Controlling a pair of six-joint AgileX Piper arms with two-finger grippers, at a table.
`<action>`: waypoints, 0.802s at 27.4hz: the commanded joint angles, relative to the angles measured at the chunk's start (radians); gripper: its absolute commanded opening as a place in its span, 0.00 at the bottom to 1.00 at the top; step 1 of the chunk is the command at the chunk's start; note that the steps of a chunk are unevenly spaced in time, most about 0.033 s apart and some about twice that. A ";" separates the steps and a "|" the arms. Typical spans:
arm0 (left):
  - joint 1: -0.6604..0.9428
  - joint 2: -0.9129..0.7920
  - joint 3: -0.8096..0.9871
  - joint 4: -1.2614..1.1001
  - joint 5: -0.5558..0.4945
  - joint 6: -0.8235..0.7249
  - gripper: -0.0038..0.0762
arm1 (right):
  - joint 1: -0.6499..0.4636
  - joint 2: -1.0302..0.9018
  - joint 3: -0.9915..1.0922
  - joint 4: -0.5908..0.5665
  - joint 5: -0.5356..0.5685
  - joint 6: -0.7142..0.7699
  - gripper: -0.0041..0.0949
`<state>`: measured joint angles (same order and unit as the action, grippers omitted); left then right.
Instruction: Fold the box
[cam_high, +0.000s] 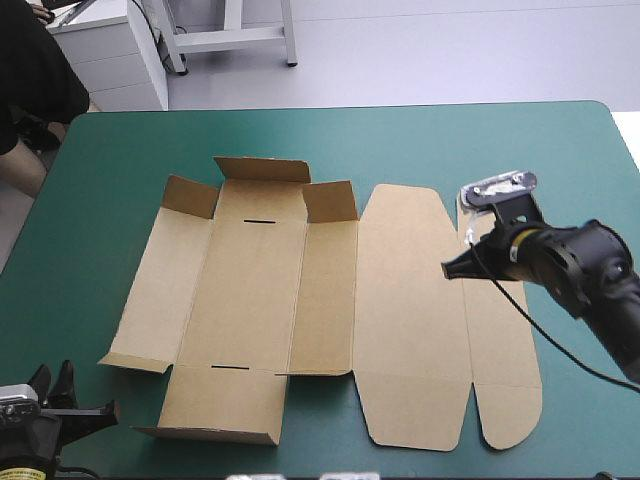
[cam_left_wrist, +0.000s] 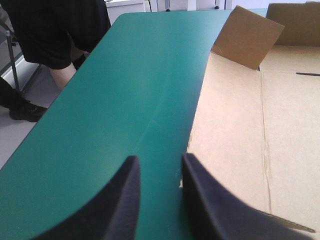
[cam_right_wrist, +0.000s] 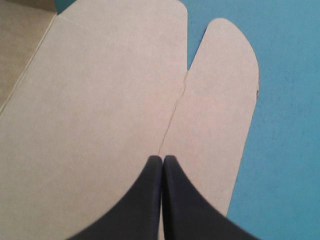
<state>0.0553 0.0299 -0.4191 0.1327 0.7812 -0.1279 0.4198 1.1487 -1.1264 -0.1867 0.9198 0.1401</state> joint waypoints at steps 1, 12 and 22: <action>-0.004 0.020 -0.021 0.030 -0.079 0.002 0.61 | -0.005 -0.129 0.073 -0.012 -0.056 -0.013 0.02; -0.004 0.022 -0.017 0.006 -0.094 -0.004 0.81 | -0.005 -0.404 0.356 0.041 -0.142 -0.005 0.02; -0.004 0.438 -0.243 -0.002 0.030 0.052 0.81 | -0.005 -0.527 0.421 0.041 -0.074 -0.012 0.02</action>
<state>0.0553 0.3247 -0.5569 0.1299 0.8749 -0.0907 0.4197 0.6384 -0.6851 -0.1359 0.8695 0.1371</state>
